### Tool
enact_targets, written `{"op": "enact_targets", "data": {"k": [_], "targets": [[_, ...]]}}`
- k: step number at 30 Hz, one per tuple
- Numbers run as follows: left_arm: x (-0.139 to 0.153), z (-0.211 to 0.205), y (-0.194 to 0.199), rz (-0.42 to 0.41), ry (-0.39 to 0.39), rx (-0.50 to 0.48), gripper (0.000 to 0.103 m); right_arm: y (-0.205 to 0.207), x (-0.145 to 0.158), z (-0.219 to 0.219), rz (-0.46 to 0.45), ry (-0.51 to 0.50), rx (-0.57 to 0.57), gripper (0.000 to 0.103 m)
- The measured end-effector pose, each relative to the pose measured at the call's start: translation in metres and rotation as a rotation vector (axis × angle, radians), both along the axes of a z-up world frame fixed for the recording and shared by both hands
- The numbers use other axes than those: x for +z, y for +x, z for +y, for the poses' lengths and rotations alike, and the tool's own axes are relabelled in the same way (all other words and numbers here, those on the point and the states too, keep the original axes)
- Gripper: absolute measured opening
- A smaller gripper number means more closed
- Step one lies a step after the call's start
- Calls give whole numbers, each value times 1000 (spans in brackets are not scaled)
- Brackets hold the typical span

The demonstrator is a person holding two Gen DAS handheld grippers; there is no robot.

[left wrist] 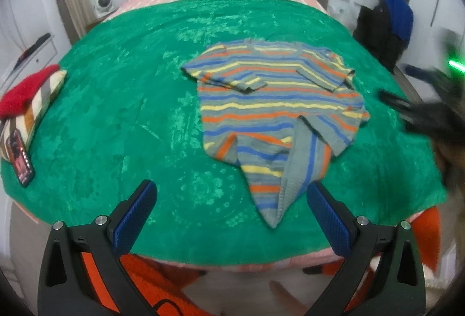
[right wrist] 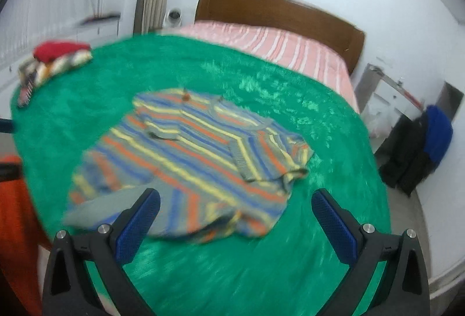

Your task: Fold small clothes

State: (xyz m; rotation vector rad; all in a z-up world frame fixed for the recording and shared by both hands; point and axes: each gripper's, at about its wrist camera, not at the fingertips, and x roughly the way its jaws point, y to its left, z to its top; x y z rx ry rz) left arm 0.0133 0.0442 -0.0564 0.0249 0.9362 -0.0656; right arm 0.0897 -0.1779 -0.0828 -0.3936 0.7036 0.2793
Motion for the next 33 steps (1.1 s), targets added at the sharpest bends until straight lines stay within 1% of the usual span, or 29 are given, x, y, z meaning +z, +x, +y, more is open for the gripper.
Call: {"op": "enact_targets", "data": {"k": [2,4,5,6,8,9,10,11,12,13,15,16,17,19,20,23,25,27,28,31,33], "targets": [[1,1,-3,-7,7,1,103,49,-24,13,46,-91,66,101],[2,3,-6,-15,30,11,103,91,-49,22,100,-162,97,91],[0,7,-6,-14,37,20,103,115,-65,25,141,-189,93,81],[-1,10,-6,-9,40,30,103,138,-79,26,186,-193,79,72],[-7,18,-5,12,42,54,103,176,-107,26,281,-162,56,71],[-11,22,-3,28,44,68,103,187,-119,25,327,-148,52,67],[-16,26,-1,44,50,80,103,199,-134,22,397,-112,37,60],[-19,30,0,58,56,91,103,204,-136,16,426,-49,27,39],[-22,33,0,66,60,100,103,207,-130,4,424,15,-16,0],[-23,37,0,69,61,107,103,208,-123,-8,413,47,-53,2],[-28,43,1,75,55,121,103,205,-97,-51,357,121,-153,2],[-30,45,3,79,48,127,103,202,-83,-79,324,157,-207,2],[-31,45,4,82,39,130,103,196,-68,-119,286,194,-290,2],[-34,41,7,86,13,125,103,182,-47,-182,236,244,-430,2],[-34,37,9,87,4,117,103,172,-38,-221,214,263,-516,2],[-35,14,13,96,3,65,103,149,-38,-290,231,294,-652,2],[-34,0,14,98,10,28,103,133,-47,-318,255,350,-704,2],[-30,-14,11,94,32,-9,103,122,-57,-333,281,397,-740,2],[-28,-18,10,89,45,-21,103,117,-60,-337,285,401,-755,2],[-25,-22,7,76,85,-34,103,97,-66,-344,277,363,-802,2],[-25,-18,8,82,88,-20,102,86,-69,-347,248,310,-832,2]]}}
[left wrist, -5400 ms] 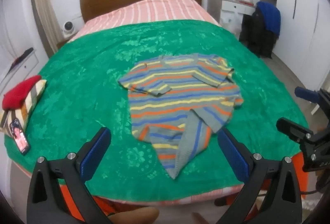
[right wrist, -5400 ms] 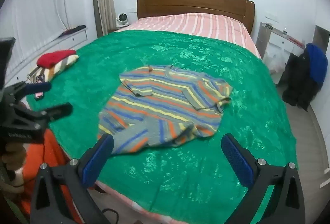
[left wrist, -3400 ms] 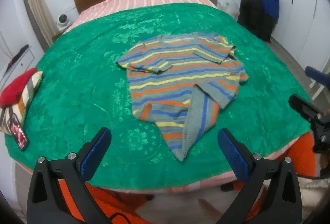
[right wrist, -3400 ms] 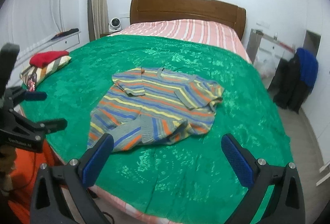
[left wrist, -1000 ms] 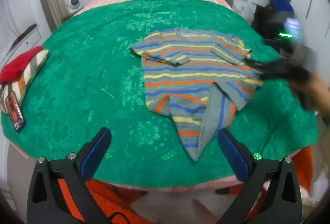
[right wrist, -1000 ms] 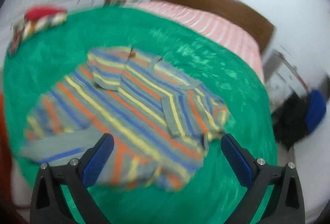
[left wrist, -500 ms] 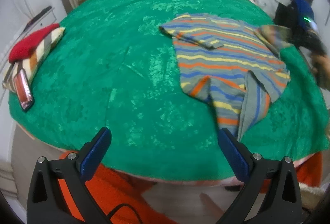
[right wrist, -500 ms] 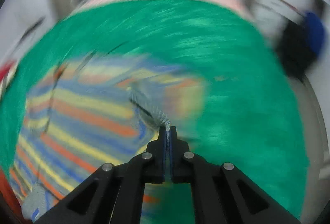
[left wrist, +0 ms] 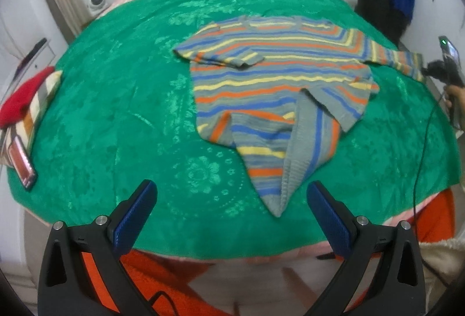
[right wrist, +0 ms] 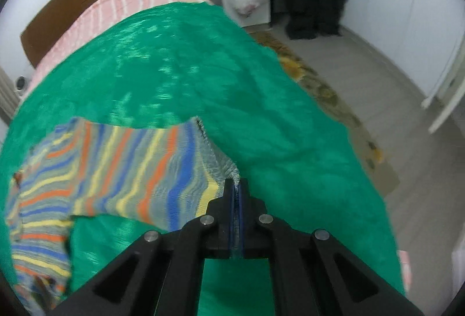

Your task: Fold small clothes

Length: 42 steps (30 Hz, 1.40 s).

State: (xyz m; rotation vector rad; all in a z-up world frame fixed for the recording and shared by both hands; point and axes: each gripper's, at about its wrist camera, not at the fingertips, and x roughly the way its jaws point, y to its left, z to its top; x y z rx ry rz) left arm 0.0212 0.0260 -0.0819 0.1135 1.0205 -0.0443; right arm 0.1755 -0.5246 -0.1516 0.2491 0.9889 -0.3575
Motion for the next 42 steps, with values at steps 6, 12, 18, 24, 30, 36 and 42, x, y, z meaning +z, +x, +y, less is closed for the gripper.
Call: {"op": "enact_targets", "data": {"k": [6,12,18,24,30,36,42], "targets": [[-2,7,4,18,-34,29,102,0,-30,-13,71,0,-34,1],[-2,6,1,7,-14,19,102,-7,-25,-30,-39,260,-5,8],[-8,4,2,25,-35,14,102,-36,-27,-41,-117,533,-96,36],[-13,-2,2,36,-20,0,102,-44,-43,-30,-103,654,-128,36],[-15,12,8,28,-3,30,102,-42,-35,-29,-2,449,-161,3],[12,24,66,-147,103,-15,102,-31,-40,-18,31,341,-139,10],[8,4,161,-247,225,-213,102,-59,-6,15,-46,217,-49,71]]}}
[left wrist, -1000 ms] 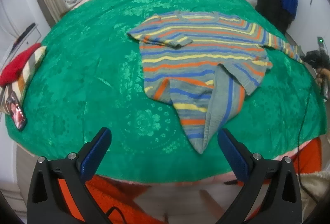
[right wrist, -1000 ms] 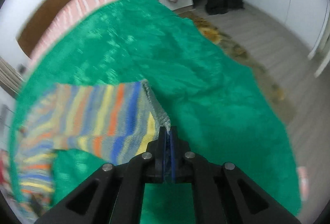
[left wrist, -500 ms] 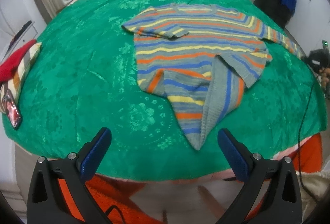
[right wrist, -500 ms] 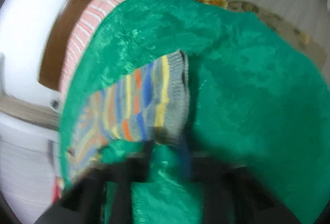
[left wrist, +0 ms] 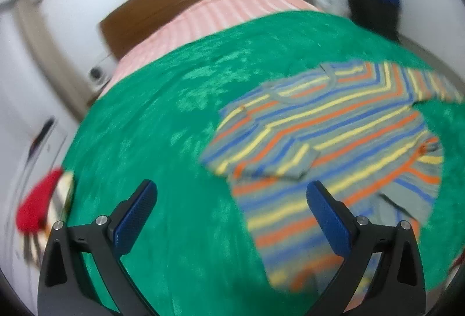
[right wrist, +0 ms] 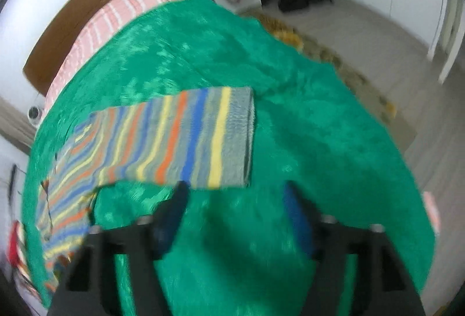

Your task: Fold small clothes

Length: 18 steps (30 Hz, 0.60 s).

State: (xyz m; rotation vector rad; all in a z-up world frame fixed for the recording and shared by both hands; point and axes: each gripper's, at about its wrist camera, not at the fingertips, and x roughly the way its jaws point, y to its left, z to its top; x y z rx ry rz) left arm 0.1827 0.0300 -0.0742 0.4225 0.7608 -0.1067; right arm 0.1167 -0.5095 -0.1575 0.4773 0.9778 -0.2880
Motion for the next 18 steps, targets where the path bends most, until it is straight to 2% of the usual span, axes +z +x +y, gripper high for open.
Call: {"op": "enact_targets", "data": {"k": [3,5,6,7,8,10,12,14,16,17,18], "targets": [[-42,-29,39,116,67,-131,102,-26,13,27,-51,-14,63,71],[-76,-44,59,184,118,-154,101,-45,12,42,-68,4,99,71],[-88,-48,68,208,128,-140,91,-56,10,53,-73,8,123,71],[-98,-46,79,243,120,-114,69,-60,8,60,-72,4,136,71],[-102,-41,87,271,86,-92,57,-70,5,72,-76,-3,159,71],[-96,-15,100,298,-88,2,12,-86,1,95,-82,-18,204,71],[-79,21,106,278,-230,103,11,-96,-1,111,-94,-31,236,71],[-55,72,105,221,-347,223,10,-107,-2,129,-118,-32,266,71],[-42,126,100,183,-452,352,10,-112,-3,141,-143,-22,280,71],[-38,163,95,161,-505,447,10,-112,-3,146,-159,-20,286,71],[-38,190,90,145,-528,518,9,-112,-4,149,-169,-24,289,71]]}}
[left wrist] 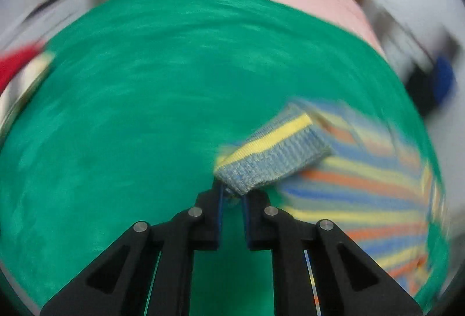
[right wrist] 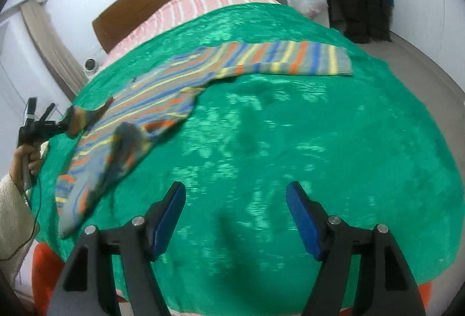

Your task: Fold small clothes

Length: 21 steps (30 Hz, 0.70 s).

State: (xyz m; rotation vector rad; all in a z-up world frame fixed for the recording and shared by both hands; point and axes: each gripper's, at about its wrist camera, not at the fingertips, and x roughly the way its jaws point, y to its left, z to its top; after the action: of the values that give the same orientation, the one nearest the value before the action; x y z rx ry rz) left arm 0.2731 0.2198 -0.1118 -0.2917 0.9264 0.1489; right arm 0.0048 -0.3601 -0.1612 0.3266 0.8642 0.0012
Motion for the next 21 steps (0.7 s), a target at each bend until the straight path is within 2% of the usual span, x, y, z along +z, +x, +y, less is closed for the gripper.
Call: {"op": "enact_targets", "data": {"k": [2,4,14,17,19,21], "targets": [[-6,48,-8,18,-7,125,9,3,-4,10,-5,-11,9,71],[-18,79,-13,48,-39,174,8,6,-13,19,12,7,21,71],[-62,89,-6,118,-50,223,8,11,-33,39,75,-20,58,71],[-66,100,-14,119,-79,255,18,10,-34,39,84,-37,63,71],[-62,110,-24,125,-25,302,22,9,-33,38,88,-53,62,71],[-59,128,-37,142,16,358,22,9,-31,36,90,-71,53,71]]}}
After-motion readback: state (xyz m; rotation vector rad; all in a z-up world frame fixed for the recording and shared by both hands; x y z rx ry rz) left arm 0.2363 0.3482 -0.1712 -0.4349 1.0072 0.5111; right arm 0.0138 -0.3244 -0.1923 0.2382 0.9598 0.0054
